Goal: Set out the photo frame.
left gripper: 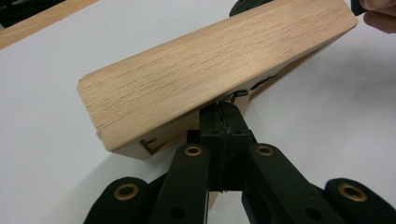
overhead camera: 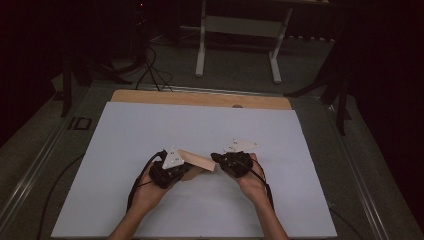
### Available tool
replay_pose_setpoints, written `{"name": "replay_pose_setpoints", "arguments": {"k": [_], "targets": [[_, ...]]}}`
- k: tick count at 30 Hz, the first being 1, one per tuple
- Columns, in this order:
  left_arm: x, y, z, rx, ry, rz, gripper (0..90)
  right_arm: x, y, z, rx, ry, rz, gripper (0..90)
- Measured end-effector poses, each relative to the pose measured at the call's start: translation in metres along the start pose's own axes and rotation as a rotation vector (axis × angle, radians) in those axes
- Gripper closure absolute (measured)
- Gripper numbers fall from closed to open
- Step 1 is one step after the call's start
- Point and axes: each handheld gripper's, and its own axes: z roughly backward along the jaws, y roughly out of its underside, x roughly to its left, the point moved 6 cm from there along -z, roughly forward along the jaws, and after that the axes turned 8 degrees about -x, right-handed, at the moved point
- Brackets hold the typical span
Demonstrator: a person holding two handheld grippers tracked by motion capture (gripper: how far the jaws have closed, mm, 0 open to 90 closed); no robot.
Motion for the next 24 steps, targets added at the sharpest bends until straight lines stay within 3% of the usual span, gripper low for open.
{"name": "replay_pose_setpoints", "arguments": {"k": [24], "targets": [[-0.017,-0.006,-0.017,0.023,0.036,-0.056,89.6,0.01,0.004,0.008,-0.002,-0.002,0.023,90.0]]}}
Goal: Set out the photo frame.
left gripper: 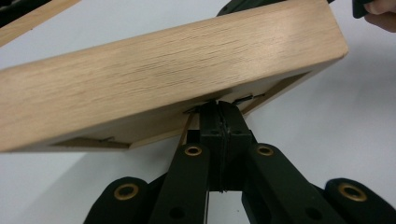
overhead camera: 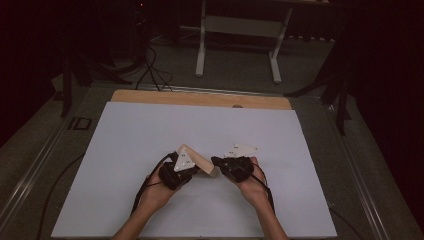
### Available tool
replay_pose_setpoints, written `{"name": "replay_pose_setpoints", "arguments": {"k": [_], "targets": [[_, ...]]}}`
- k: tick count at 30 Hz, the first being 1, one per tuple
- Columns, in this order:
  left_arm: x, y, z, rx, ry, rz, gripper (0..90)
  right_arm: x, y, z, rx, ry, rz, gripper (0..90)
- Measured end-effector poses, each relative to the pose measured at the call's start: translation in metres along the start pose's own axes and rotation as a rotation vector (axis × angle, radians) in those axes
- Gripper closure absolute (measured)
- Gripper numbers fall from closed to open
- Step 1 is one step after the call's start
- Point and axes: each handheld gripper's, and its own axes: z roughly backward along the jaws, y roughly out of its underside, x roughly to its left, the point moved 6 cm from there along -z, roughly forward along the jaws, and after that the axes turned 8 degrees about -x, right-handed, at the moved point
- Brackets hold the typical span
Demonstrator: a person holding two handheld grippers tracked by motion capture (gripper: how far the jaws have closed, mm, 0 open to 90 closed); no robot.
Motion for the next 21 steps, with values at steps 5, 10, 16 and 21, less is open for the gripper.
{"name": "replay_pose_setpoints", "arguments": {"k": [5,10,16,21], "targets": [[-0.005,-0.002,0.002,-0.011,0.012,-0.009,89.5,0.002,0.001,0.002,-0.003,0.001,0.006,89.9],[-0.012,-0.006,0.006,-0.031,0.029,-0.014,89.5,0.002,0.001,0.002,-0.002,0.003,0.003,89.9],[-0.022,-0.008,0.005,-0.026,0.053,-0.038,89.5,0.003,0.002,0.003,-0.001,0.005,0.011,89.9],[-0.021,-0.009,0.005,-0.029,0.053,-0.034,89.5,0.003,0.002,0.004,-0.001,0.007,0.009,89.9]]}}
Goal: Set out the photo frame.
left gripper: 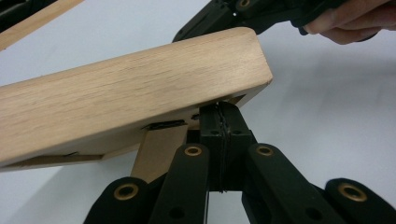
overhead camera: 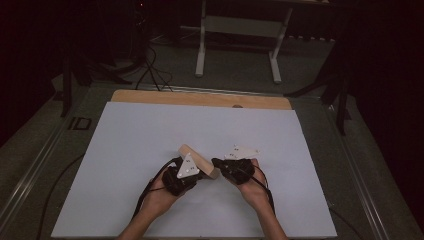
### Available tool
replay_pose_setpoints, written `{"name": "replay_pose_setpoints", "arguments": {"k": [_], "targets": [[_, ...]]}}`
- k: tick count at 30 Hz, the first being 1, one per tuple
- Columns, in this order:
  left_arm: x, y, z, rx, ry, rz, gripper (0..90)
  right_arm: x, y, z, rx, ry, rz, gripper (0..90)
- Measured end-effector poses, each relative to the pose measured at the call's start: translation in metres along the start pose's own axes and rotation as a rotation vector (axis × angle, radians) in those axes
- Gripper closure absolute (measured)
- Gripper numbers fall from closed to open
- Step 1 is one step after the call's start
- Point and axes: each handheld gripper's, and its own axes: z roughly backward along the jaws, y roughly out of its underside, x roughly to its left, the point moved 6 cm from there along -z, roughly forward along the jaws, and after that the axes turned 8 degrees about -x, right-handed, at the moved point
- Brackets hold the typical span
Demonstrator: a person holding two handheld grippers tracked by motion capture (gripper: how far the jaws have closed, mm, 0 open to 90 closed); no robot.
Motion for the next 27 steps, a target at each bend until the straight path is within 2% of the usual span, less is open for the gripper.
{"name": "replay_pose_setpoints", "arguments": {"k": [16,20,27], "targets": [[0.01,-0.002,0.0,-0.013,-0.021,0.011,89.5,0.004,0.005,0.006,0.018,0.005,0.026,90.0],[0.013,0.0,0.001,-0.006,-0.029,0.02,89.5,0.008,0.004,0.006,0.021,0.0,0.032,89.9],[0.021,0.003,0.004,-0.005,-0.051,0.038,89.5,0.02,0.003,0.006,0.036,-0.021,0.078,89.9]]}}
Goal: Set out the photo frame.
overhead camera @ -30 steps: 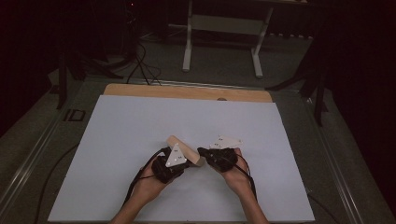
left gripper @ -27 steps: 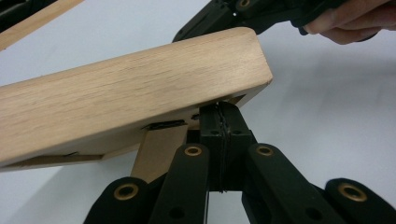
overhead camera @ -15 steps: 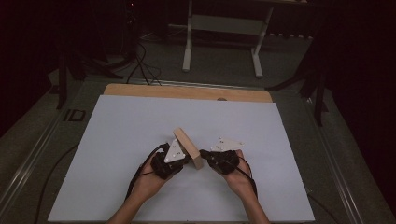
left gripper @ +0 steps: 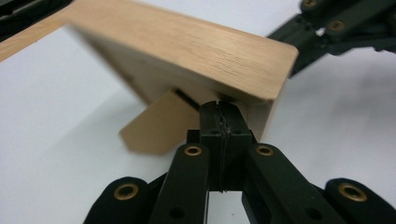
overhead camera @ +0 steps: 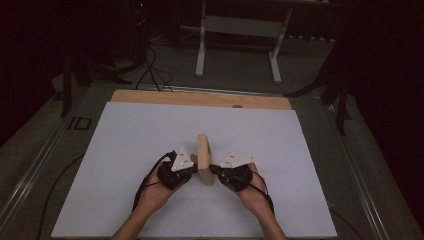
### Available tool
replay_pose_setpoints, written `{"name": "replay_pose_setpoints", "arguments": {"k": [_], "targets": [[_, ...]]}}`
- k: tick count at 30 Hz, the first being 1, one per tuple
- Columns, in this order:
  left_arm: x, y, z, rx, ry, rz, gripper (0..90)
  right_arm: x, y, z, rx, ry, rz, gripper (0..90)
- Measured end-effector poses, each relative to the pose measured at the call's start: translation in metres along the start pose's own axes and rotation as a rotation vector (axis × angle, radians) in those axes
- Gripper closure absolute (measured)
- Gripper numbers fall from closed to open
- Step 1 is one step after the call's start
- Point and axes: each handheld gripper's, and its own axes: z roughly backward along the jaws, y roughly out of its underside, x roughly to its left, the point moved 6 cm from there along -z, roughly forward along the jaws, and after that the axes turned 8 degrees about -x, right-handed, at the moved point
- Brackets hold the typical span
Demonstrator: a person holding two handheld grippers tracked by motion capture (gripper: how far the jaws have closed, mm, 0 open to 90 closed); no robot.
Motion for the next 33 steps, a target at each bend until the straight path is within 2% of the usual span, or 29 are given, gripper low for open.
{"name": "replay_pose_setpoints", "arguments": {"k": [4,13,17,24,33], "targets": [[0.005,0.0,0.0,-0.01,-0.009,0.012,89.6,0.005,-0.001,-0.002,0.002,-0.012,0.014,89.9],[0.009,0.001,-0.001,-0.018,-0.007,0.02,89.5,0.007,-0.003,-0.004,0.001,-0.008,0.015,89.9],[0.013,0.002,0.0,-0.022,-0.032,0.02,84.4,0.008,-0.003,-0.004,-0.006,-0.012,0.016,86.2],[0.016,0.004,0.004,-0.025,-0.036,0.032,77.3,0.005,-0.005,0.001,-0.021,-0.012,0.017,80.3],[0.023,0.009,0.009,-0.022,-0.05,0.05,73.8,0.002,-0.005,0.003,-0.027,-0.001,0.008,73.8]]}}
